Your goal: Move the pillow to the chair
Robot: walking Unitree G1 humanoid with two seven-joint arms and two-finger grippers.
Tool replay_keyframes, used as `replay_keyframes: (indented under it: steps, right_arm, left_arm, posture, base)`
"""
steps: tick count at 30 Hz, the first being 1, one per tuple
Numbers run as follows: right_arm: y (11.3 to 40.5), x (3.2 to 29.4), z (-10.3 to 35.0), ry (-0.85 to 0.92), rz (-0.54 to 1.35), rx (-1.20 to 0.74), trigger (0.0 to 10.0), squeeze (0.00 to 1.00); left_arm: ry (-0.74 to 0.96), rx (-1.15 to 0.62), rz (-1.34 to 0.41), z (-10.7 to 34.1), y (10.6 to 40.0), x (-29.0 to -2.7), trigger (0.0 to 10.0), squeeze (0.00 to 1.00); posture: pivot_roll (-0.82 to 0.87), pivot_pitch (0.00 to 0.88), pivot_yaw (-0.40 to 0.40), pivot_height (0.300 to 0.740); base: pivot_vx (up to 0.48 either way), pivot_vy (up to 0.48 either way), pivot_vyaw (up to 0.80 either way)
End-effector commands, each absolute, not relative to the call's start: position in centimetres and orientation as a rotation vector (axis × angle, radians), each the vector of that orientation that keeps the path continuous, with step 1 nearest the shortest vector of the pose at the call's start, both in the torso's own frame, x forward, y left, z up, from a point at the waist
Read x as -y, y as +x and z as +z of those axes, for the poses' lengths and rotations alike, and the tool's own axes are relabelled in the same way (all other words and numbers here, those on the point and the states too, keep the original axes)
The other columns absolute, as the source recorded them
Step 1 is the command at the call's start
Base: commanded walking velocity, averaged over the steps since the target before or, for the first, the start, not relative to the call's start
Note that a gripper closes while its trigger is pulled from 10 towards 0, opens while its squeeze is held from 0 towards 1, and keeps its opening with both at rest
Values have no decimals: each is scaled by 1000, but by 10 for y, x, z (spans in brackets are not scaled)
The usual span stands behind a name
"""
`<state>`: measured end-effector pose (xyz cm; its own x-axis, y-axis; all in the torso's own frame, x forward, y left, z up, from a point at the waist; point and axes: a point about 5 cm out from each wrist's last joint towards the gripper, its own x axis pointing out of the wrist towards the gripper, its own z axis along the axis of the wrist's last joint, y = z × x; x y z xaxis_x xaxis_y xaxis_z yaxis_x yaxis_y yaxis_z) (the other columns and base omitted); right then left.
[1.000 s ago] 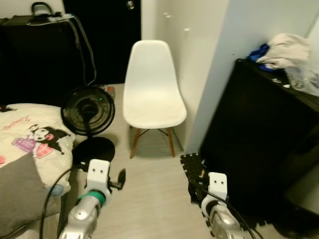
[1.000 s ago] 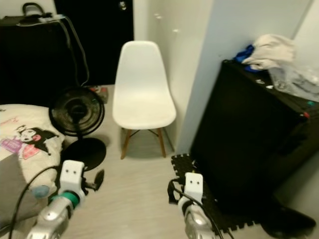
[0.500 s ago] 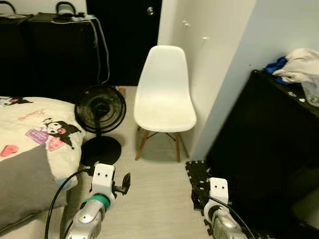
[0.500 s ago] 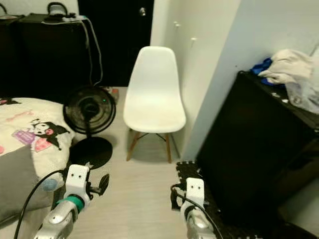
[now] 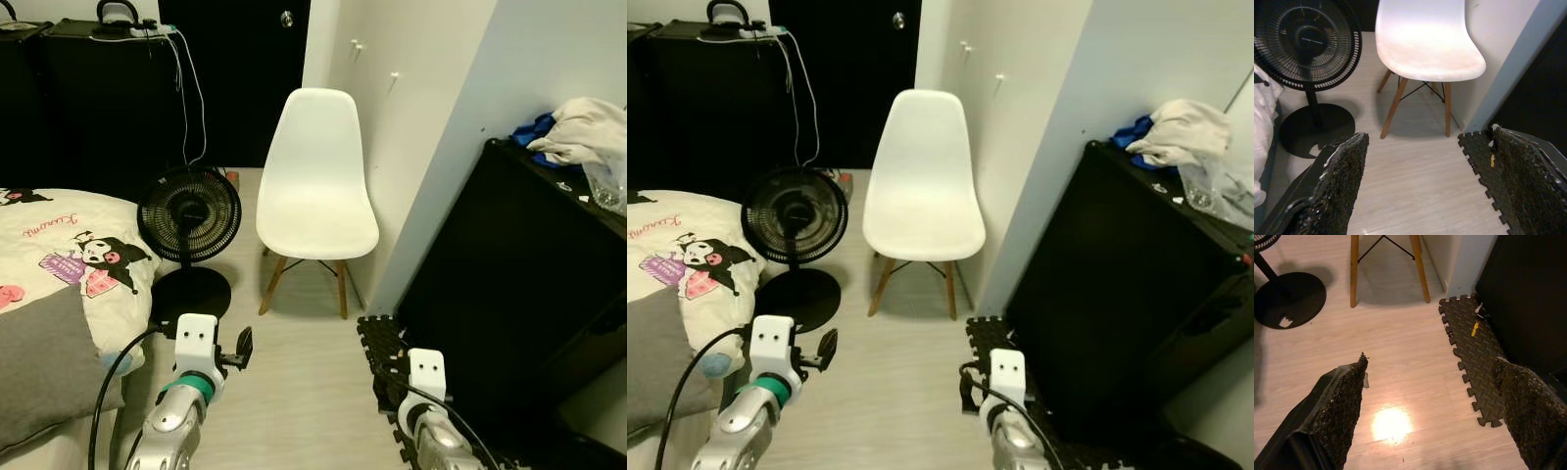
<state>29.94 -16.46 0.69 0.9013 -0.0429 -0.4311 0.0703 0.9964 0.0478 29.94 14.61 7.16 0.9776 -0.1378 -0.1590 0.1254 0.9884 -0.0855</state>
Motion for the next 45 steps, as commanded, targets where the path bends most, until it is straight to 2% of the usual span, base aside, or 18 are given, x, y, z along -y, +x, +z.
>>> replay_keyframes:
  steps: [1,45]
  right_arm:
    - [295,165,3,58,-66,-452,10000,0]
    - [291,170,2,71,-101,-444,10000,0]
  left_arm:
    - [-78,-170,-151,71,300,-142,10000,0]
    - [-81,-155,-189,75,301,-139,10000,0]
  posture:
    - [-40,20,-34,739]
    - [-42,31,-13,739]
  base:
    - [307,0,0]
    - [331,0,0]
